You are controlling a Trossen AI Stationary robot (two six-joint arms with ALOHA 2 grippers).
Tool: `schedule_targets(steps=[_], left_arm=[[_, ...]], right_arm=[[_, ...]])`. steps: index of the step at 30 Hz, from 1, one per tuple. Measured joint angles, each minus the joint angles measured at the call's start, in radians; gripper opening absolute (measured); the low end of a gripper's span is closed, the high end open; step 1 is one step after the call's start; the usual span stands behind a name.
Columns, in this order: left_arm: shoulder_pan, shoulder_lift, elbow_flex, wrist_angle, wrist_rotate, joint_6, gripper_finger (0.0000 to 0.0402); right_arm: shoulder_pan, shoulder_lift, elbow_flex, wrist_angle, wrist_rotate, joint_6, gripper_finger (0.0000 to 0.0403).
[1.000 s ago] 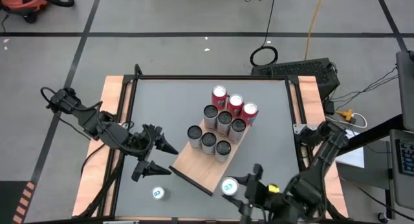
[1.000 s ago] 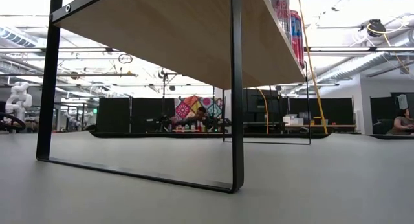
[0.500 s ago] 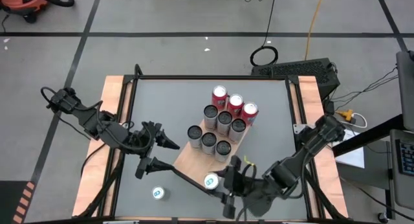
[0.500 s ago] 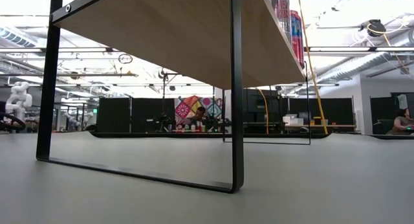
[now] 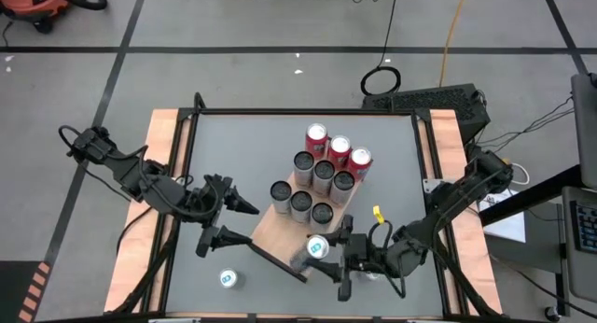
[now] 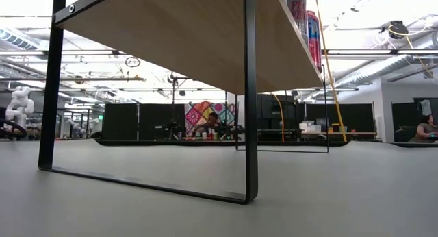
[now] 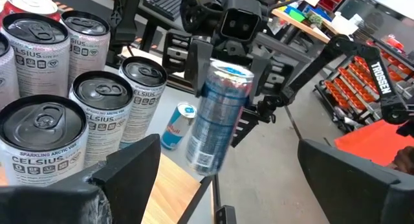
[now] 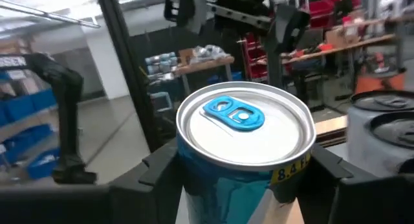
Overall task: Place canned beverage on shelf
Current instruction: Put the blue soda can on the shelf
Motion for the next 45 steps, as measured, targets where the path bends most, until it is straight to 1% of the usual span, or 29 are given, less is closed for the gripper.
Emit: schedule_targets(steps=[1,6,12,18,21,26,39,45], left_arm=[[0.000,0.000,0.000,0.000,-0.001,0.000,0.0368],[0.000,0.000,0.000,0.000,-0.011,0.004,0.0368],[0.000,0.000,0.000,0.007,-0.035,0.010,0.0368],[0.000,0.000,0.000,0.009,-0.053,0.028,0.0368],[0.000,0.000,0.000,0.016,-0.054,0.035,0.0368],[0.000,0.000,0.000,0.016,-0.054,0.036,0.0368],[0.000,0.000,0.000,0.014,-0.054,0.053,0.0368],[0.000,0.000,0.000,0.013,-0.054,0.056,0.0368]], right_arm=[[0.000,0.000,-0.003,0.003,0.013,-0.020,0.0199],[-0.003,0.002,-0.003,-0.049,0.010,-0.081,0.0199],[-0.014,0.002,-0.003,-0.138,0.009,0.004,0.0199],[-0.037,0.003,-0.004,-0.170,0.006,0.005,0.0200],[-0.050,0.003,-0.004,-0.186,-0.035,0.004,0.0203],[-0.066,0.003,-0.004,-0.221,-0.104,0.057,0.0207],[-0.067,0.003,-0.004,-0.261,-0.100,0.066,0.0208],[-0.067,0.043,0.002,-0.245,-0.099,0.095,0.0208]])
